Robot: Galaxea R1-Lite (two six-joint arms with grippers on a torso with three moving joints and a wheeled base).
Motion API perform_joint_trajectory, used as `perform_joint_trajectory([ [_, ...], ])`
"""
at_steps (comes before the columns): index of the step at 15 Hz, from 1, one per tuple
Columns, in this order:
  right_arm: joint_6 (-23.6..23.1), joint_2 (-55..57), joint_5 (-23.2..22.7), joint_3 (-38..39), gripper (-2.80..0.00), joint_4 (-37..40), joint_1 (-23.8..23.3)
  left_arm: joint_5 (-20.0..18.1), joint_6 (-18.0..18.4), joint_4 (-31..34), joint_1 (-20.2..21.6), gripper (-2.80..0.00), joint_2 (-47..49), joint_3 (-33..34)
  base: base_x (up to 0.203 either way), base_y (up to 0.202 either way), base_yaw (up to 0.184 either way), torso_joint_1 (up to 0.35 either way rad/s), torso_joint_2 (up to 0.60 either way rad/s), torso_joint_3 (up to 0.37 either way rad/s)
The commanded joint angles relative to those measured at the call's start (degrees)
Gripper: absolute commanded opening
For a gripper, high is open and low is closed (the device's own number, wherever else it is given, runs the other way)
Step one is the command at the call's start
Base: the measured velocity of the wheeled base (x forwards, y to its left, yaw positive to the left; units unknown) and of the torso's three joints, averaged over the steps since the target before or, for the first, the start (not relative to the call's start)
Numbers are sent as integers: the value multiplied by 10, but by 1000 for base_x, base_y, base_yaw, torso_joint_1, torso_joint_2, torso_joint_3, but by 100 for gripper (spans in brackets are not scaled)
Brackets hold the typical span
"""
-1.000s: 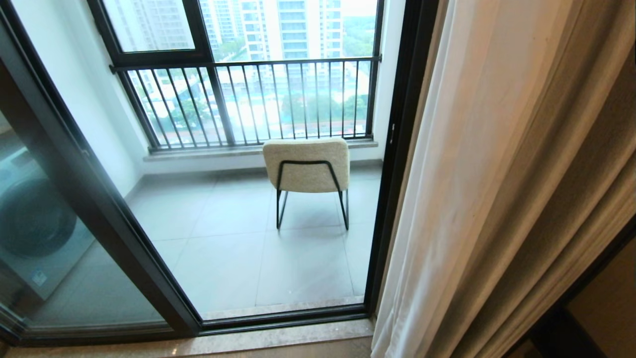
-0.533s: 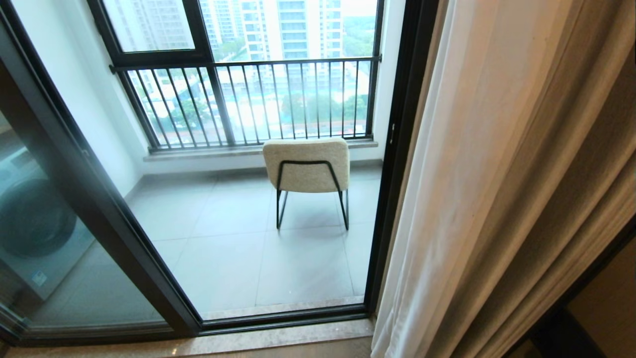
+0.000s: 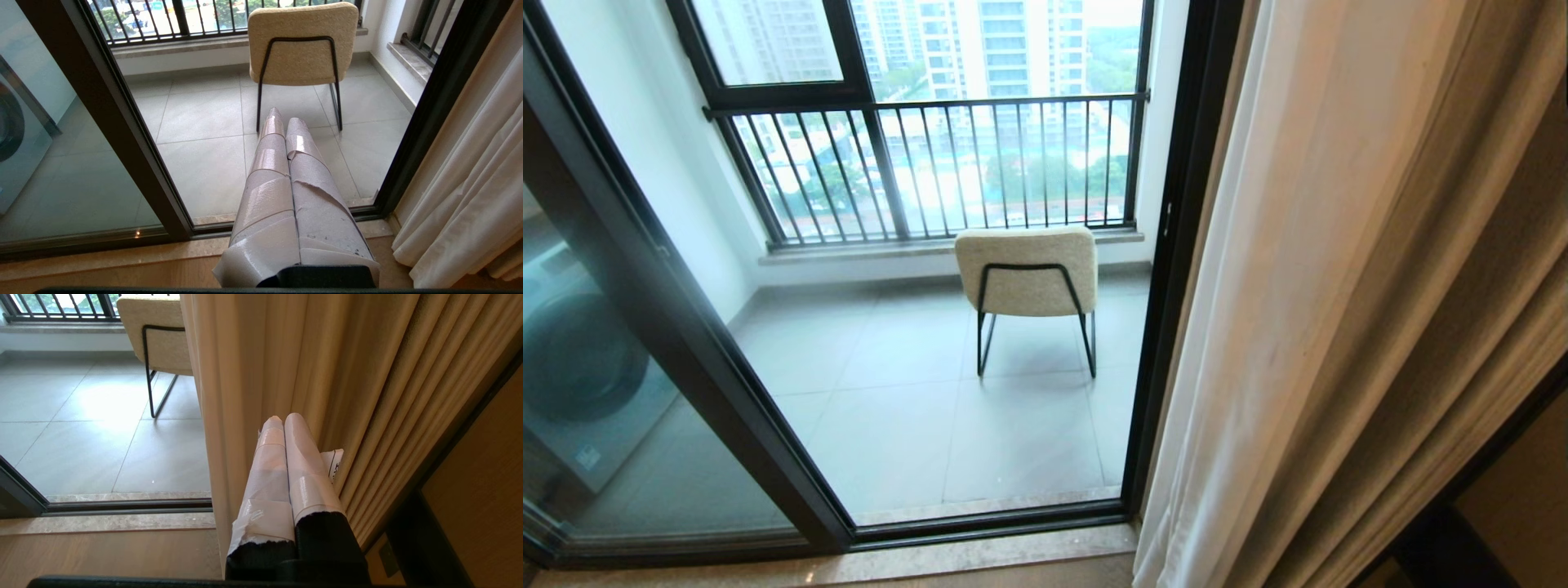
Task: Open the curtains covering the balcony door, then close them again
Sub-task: Close the inner curtains on both sides
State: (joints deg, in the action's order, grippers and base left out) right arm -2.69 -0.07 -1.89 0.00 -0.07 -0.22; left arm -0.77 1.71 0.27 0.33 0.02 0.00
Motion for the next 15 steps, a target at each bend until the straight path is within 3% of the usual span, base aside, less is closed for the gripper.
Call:
perform_joint_trajectory([
  [1, -14, 1, 0, 0, -280, 1, 0, 0, 0, 0, 0, -280, 1, 0, 0, 0, 0, 0, 0, 0],
  [6, -19, 1, -2, 0, -280, 1, 0, 0, 0, 0, 0, -280, 1, 0, 0, 0, 0, 0, 0, 0],
  [8, -44, 12, -4, 0, -280, 0, 2, 0, 0, 0, 0, -280, 1, 0, 0, 0, 0, 0, 0, 0],
  [12, -62, 128, -31, -21, -280, -58, 9, 0, 0, 0, 0, -280, 1, 0, 0, 0, 0, 0, 0, 0],
  [15, -61, 270, -59, -92, -280, -137, 17, 0, 1, 0, 0, -280, 0, 0, 0, 0, 0, 0, 0, 0],
])
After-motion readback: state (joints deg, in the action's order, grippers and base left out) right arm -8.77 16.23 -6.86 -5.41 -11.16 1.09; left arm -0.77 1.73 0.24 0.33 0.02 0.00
